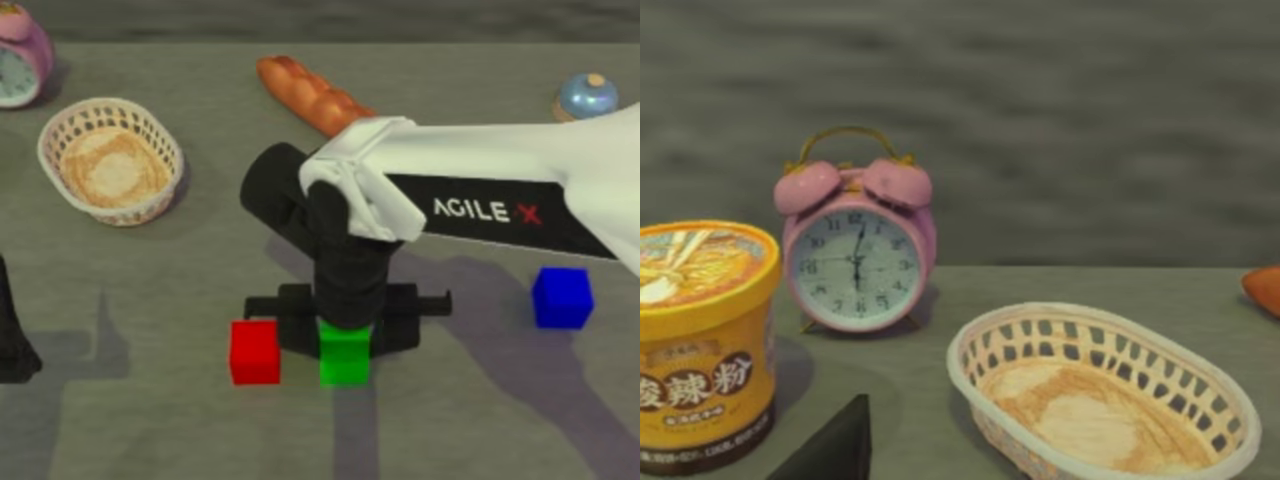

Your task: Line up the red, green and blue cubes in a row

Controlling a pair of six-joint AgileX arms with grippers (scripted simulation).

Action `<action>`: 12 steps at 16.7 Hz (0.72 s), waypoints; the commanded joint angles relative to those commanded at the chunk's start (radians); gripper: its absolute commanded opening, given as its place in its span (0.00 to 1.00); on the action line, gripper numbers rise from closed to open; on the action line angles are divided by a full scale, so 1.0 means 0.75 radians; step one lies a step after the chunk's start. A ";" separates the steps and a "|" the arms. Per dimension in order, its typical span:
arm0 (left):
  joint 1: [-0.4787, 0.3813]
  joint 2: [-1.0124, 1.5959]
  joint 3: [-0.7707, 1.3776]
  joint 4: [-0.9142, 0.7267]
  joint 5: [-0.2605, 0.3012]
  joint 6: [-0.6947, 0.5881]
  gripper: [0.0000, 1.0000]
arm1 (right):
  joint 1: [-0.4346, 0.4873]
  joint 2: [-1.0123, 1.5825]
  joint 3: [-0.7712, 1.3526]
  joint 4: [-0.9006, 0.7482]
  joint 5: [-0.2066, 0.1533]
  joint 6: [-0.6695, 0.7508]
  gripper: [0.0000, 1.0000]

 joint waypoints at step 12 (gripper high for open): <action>0.000 0.000 0.000 0.000 0.000 0.000 1.00 | 0.000 0.000 0.000 0.000 0.000 0.000 1.00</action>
